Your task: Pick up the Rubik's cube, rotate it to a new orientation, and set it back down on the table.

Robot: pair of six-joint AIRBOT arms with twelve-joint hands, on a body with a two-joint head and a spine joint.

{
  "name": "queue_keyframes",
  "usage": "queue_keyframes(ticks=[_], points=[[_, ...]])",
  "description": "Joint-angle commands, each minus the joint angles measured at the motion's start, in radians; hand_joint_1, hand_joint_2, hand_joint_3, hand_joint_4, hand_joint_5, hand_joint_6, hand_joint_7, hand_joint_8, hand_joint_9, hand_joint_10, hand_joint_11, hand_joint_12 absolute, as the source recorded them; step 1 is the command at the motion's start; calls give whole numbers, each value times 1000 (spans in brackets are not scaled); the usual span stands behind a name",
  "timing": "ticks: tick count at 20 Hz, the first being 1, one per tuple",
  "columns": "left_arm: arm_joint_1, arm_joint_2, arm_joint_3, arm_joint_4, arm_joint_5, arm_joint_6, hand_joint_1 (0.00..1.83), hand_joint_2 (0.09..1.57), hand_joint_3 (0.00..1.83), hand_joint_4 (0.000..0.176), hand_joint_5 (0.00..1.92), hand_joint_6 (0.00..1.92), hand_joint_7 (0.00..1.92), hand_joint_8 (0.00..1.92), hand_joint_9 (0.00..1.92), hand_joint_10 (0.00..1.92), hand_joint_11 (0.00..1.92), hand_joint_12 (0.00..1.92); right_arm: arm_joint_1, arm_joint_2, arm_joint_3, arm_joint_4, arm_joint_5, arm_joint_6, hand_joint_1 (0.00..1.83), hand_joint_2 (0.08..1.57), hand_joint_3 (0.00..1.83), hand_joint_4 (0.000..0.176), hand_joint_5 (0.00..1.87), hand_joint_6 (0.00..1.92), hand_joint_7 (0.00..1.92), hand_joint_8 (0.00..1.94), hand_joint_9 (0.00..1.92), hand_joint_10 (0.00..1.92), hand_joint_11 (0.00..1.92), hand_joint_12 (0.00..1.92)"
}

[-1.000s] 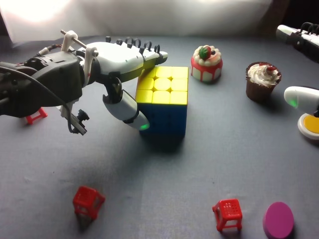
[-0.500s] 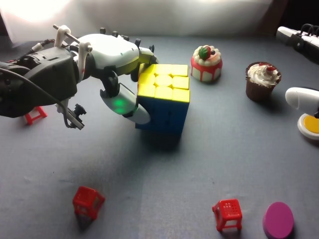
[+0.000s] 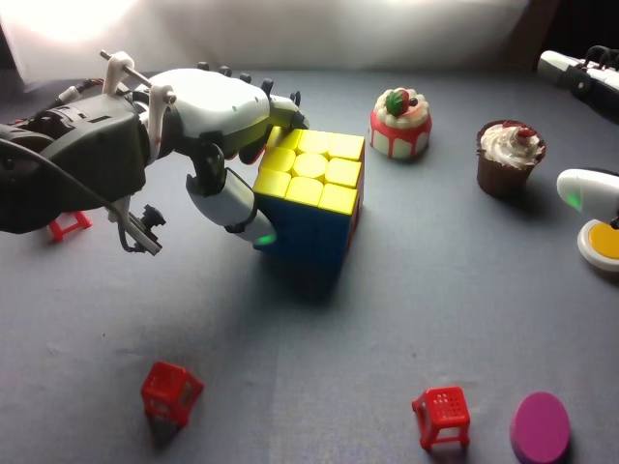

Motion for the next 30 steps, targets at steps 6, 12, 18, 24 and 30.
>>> queue_keyframes(ticks=[6, 12, 18, 24, 30], points=[[-6, 26, -23, 61, -115, -4, 1070, 1151, 0, 0, 427, 1249, 400, 1720, 473, 1882, 543, 1921, 4, 0, 5, 1, 125, 6, 523, 1382, 1, 0, 0, 0, 0, 0, 0, 0, 0, 0], [-33, 52, -60, 134, -73, 34, 810, 874, 0, 140, 0, 0, 0, 0, 0, 0, 0, 0, 0, 0, 4, 4, 125, 6, 483, 1378, 0, 0, 0, 0, 0, 0, 0, 0, 0, 0], [-65, 70, -91, 155, -51, 110, 793, 841, 0, 153, 0, 0, 0, 0, 0, 0, 0, 0, -4, 0, 4, 6, 125, 6, 475, 1381, 1, 0, 0, 0, 0, 0, 0, 0, 0, 0], [-69, 46, -74, 151, -28, 123, 855, 867, 0, 133, 0, 0, 0, 0, 0, 0, 0, 0, -6, -2, 4, 9, 128, 6, 474, 1376, 0, 0, 0, 0, 0, 0, 0, 0, 0, 0], [-68, 16, -41, 101, 7, 166, 817, 900, 6, 108, 0, 0, 0, 0, 0, 0, 0, 0, -8, -5, 5, 11, 129, 6, 501, 1371, 0, 0, 0, 0, 0, 0, 0, 0, 0, 0]])
